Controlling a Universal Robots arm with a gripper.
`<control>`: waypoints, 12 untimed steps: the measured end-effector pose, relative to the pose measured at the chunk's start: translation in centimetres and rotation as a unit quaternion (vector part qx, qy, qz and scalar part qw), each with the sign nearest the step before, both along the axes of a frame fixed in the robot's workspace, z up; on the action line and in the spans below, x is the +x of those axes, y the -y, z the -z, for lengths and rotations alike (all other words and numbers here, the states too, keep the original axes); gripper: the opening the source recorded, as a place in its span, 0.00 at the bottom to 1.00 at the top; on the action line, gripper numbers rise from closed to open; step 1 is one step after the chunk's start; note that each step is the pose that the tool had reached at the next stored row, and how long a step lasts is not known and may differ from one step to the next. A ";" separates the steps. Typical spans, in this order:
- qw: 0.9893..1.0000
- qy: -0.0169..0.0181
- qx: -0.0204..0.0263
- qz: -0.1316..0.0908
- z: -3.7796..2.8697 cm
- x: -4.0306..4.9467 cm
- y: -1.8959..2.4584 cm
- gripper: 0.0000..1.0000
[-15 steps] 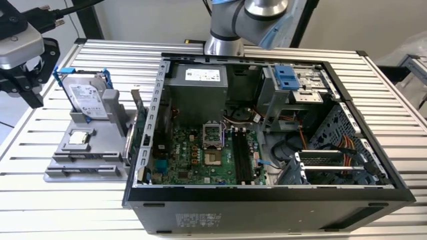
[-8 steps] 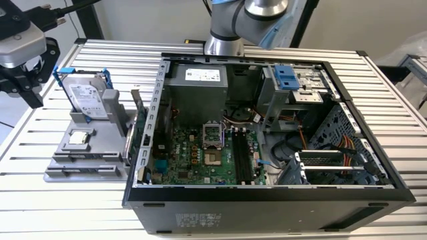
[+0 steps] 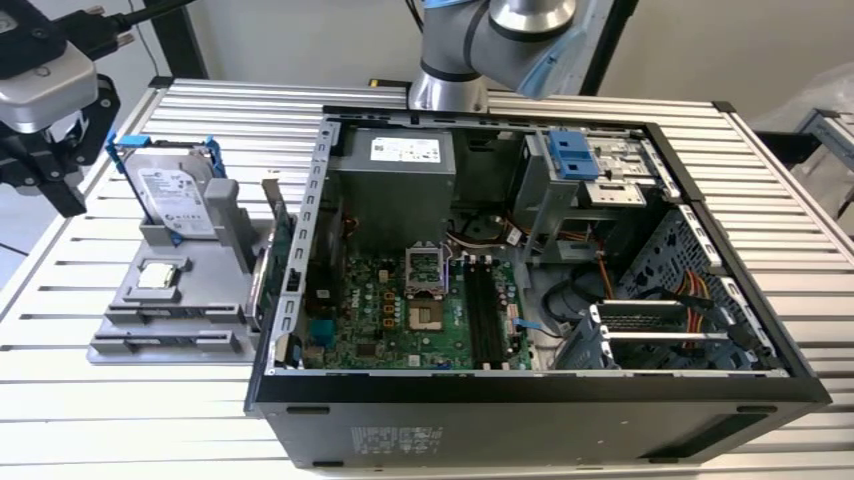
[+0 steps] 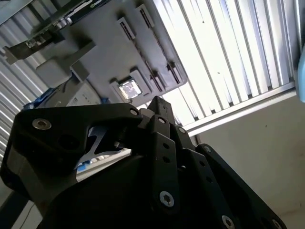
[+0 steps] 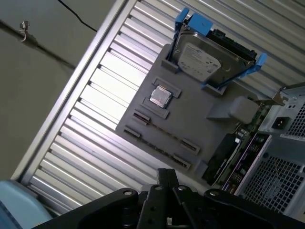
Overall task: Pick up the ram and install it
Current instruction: 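Pick up the ram and move it above insertion slot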
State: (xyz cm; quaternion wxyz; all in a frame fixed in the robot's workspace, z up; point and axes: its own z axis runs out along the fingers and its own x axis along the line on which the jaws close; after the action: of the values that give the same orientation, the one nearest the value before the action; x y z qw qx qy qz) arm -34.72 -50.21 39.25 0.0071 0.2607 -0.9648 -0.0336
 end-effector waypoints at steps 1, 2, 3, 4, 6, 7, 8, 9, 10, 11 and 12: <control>1.000 0.000 0.000 -0.002 0.00 0.00 0.00 0.00; 1.000 0.000 0.000 -0.005 0.00 0.00 0.00 0.00; 1.000 0.000 0.000 -0.007 0.00 0.00 0.00 0.00; 1.000 0.000 0.000 -0.010 0.00 0.00 0.00 0.00; 1.000 0.000 0.000 -0.015 0.00 0.00 0.00 0.00; 1.000 0.000 0.000 -0.017 0.00 0.00 0.00 0.00; 1.000 0.000 0.000 -0.020 0.00 0.00 0.00 0.00; 1.000 0.000 0.000 -0.022 0.00 0.00 0.00 0.00; 1.000 0.000 0.000 -0.025 0.00 0.00 0.00 0.00; 1.000 0.000 0.000 -0.027 0.00 0.00 0.00 0.00; 1.000 0.000 0.000 -0.030 0.00 0.00 0.00 0.00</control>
State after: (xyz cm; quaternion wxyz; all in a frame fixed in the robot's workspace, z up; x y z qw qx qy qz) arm -34.72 -50.21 39.25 0.0081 0.2894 -0.9566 -0.0334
